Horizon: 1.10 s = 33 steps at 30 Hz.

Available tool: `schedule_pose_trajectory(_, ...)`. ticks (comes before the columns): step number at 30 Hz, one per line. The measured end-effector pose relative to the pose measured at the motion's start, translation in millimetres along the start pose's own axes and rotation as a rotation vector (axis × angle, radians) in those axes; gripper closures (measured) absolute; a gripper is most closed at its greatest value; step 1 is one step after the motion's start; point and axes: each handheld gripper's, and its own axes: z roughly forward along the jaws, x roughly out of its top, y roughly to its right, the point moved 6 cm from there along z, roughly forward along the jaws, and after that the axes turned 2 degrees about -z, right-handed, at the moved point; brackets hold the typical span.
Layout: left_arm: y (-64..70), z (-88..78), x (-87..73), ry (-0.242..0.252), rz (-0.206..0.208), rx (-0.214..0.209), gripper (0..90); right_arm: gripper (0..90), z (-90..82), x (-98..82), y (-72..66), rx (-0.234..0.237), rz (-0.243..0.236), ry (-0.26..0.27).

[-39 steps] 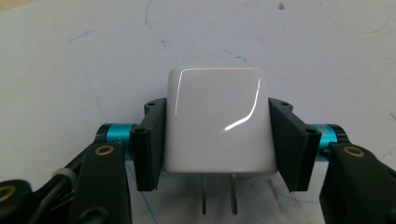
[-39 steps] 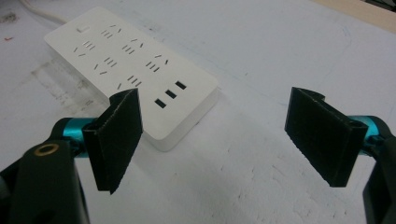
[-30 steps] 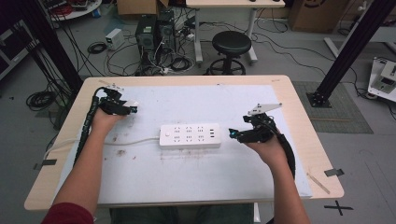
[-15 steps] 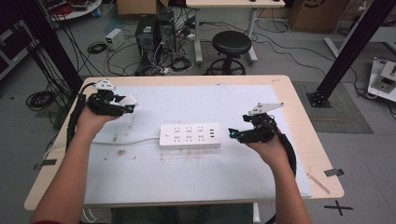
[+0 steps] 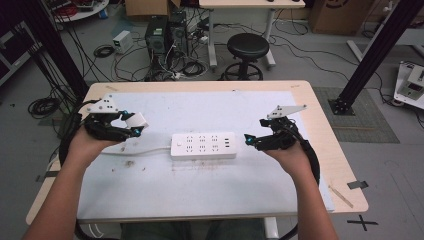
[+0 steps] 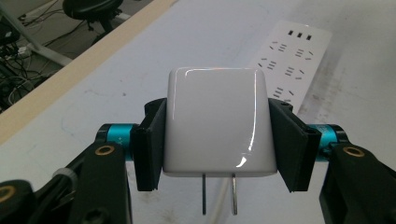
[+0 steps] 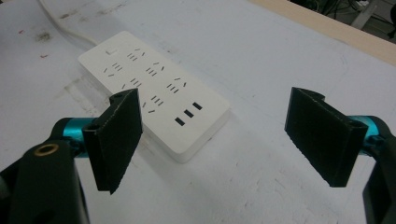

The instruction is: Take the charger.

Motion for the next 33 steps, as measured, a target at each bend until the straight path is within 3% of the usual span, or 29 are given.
schedule_pose_trajectory(9, 7.6, 10.3, -9.8, -0.031, 0.001, -0.026, 42.5, 19.6, 2.7, 2.8, 0.0, 0.018, -0.005, -0.007)
schedule_pose_trajectory(16, 8.3, 13.0, -4.8, -0.019, 0.015, -0.037, 42.5, 19.6, 2.9, 6.2, 1.8, 0.02, -0.008, -0.007)
schedule_pose_trajectory(22, 17.8, 18.7, -0.9, -0.006, 0.036, -0.071, 42.5, 19.6, 5.3, 10.6, 1.5, 0.039, -0.014, -0.013)
schedule_pose_trajectory(33, 34.2, 31.9, 7.2, 0.009, 0.069, -0.095, 42.5, 19.6, 4.3, 14.5, -7.3, 0.054, -0.033, -0.011)
